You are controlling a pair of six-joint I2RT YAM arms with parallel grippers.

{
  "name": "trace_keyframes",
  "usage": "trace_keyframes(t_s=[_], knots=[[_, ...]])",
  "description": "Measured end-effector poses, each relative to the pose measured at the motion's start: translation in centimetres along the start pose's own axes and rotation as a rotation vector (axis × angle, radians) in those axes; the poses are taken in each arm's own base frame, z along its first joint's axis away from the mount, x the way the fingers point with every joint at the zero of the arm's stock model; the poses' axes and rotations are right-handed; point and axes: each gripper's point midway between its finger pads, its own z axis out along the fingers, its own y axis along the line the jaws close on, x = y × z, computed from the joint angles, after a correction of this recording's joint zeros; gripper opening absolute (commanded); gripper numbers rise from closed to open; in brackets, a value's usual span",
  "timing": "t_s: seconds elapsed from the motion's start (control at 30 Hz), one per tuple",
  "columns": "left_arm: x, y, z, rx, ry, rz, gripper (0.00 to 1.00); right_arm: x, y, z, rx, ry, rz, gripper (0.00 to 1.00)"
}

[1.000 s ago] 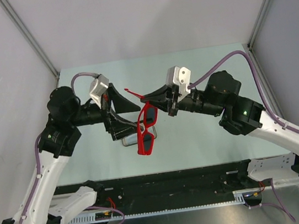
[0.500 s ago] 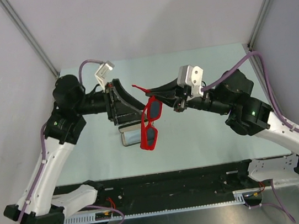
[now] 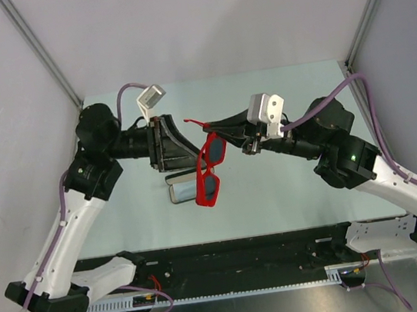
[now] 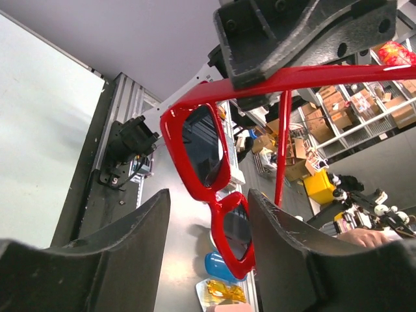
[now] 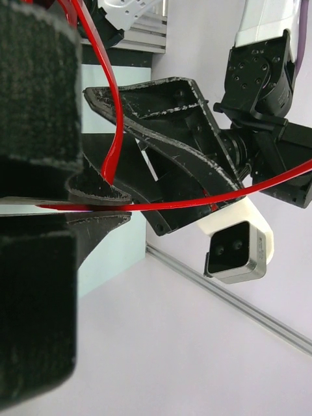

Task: Organize the sunglasses
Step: Pass from the left arm to the right

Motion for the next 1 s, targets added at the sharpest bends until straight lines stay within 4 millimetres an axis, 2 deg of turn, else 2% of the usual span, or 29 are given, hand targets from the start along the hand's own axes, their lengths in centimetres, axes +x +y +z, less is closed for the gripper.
trace_keyframes(t_s=[0.1,0.2,0.37,0.53,0.77,1.0], knots=[[-0.1,-0.4,0.0,0.009,-0.004,0.015,0.56,0.0,-0.1,0.0,0.003,0.001,-0.004,0.0],[0.1,-0.9,0.3,0.026,0.006,0.022,0.5,0.0,-0.2,0.1,0.007,-0.002,-0.006,0.0],[0.6,-1.3,0.7,0.044,0.023,0.022,0.33,-0.3,-0.2,0.2,0.008,-0.015,-0.008,0.0],[0.5,-1.3,0.8,0.044,0.023,0.024,0.36,-0.7,-0.2,0.2,0.01,-0.03,-0.008,0.0],[0.6,-1.2,0.9,0.045,0.027,0.001,0.32,-0.7,-0.2,0.2,0.01,-0.031,-0.008,0.0],[0.6,-0.7,1.3,0.051,0.043,-0.061,0.22,-0.7,-0.3,0.3,0.016,-0.028,-0.012,0.0]])
